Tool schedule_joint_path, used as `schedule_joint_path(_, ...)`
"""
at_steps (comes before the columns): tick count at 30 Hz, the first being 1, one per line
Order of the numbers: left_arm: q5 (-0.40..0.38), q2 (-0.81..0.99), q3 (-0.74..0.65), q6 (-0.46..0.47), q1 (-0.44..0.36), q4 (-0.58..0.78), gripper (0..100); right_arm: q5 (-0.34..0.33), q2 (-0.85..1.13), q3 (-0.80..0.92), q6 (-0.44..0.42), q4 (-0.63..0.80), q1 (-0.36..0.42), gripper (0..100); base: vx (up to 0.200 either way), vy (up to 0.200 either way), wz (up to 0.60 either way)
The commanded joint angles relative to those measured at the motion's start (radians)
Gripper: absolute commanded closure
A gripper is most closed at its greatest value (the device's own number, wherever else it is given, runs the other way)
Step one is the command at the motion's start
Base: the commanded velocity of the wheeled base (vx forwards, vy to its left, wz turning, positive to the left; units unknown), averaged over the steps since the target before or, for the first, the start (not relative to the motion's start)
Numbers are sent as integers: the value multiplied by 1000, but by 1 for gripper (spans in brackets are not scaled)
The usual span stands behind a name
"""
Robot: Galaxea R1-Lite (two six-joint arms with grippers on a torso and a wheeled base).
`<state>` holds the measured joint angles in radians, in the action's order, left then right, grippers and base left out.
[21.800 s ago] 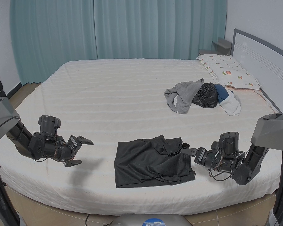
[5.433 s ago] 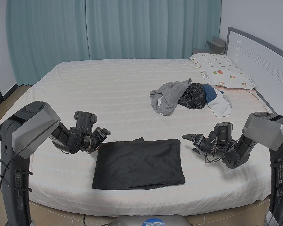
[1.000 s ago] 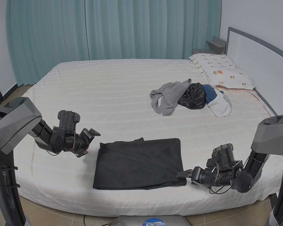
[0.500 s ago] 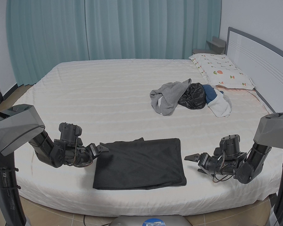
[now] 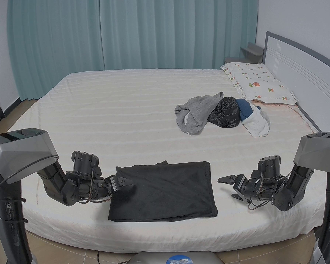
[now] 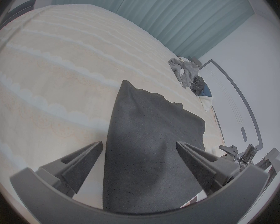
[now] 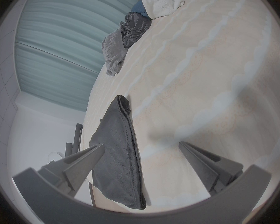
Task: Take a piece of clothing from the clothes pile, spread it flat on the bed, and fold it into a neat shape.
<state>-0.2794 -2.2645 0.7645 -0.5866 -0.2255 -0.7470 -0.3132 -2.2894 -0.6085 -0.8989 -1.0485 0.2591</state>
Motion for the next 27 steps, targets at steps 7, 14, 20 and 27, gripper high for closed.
schedule_joint_path(7,3,-9,-1,-4,-14,0,0,-1,-10,0,-3,-1,2,0,0,0,0)
schedule_joint_path(14,9,-9,-2,-7,-14,0,100,-1,-10,0,-3,-2,2,0,0,0,0)
schedule_joint_path(20,14,-7,-7,-9,-14,2,100,0,-9,0,-12,-2,2,0,0,0,0)
schedule_joint_path(27,14,-6,-10,-9,-14,0,100,0,-9,-4,-18,-1,2,0,0,0,0)
